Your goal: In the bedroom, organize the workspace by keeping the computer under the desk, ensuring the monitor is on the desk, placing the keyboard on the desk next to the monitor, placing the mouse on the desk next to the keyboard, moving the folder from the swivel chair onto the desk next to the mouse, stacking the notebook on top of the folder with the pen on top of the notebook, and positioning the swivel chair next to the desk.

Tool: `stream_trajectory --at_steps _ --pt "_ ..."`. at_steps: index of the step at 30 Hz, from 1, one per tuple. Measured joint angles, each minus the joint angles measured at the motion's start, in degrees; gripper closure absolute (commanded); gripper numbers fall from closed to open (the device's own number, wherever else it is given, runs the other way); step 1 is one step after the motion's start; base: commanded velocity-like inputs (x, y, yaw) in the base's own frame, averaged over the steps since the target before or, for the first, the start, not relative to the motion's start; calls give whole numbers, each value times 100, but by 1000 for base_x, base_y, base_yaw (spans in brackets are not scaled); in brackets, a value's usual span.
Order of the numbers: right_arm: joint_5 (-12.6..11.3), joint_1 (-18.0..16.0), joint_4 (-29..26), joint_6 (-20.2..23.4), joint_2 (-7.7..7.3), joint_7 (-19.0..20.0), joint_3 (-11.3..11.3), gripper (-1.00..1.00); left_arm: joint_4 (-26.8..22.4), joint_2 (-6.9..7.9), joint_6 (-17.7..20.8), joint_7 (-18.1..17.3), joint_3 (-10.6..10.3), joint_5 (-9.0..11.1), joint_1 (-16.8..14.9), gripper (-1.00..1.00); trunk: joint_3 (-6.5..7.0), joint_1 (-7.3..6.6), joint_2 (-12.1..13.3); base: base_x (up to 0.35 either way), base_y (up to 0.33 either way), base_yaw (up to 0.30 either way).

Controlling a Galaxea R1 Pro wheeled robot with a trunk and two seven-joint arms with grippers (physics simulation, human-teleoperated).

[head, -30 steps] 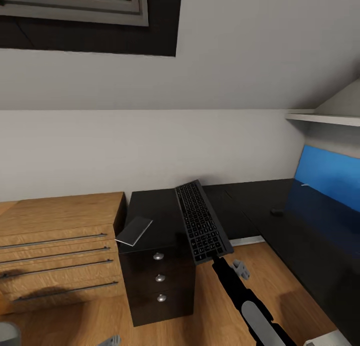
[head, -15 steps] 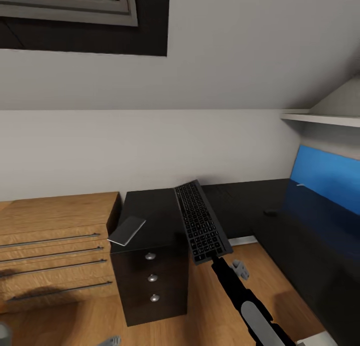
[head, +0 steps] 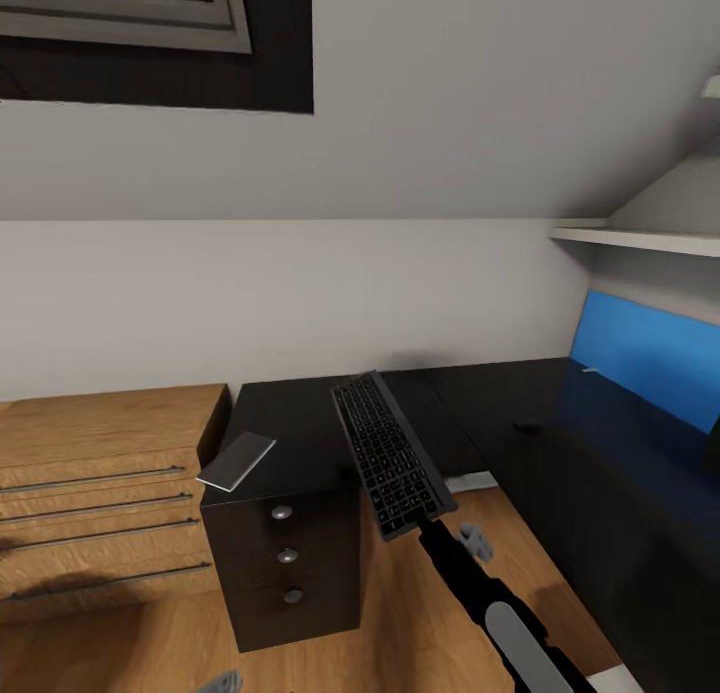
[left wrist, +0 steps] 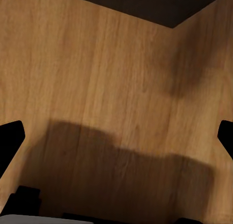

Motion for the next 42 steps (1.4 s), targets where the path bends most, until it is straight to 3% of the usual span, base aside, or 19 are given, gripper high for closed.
stream_trajectory --at_steps 5,10,42 --pt "25 -2 -6 391 -2 -1 -247 100 0 0 0 0 0 -2 1 -100 0 2 0 -254 -16 0" --pt "21 -2 -11 488 -2 2 -453 100 3 -11 0 0 -6 -3 1 -100 0 2 0 -306 -62 0" --pt "17 -1 -93 502 -83 108 -478 100 8 -13 0 -1 -8 -3 1 -100 0 2 0 -295 -159 0"
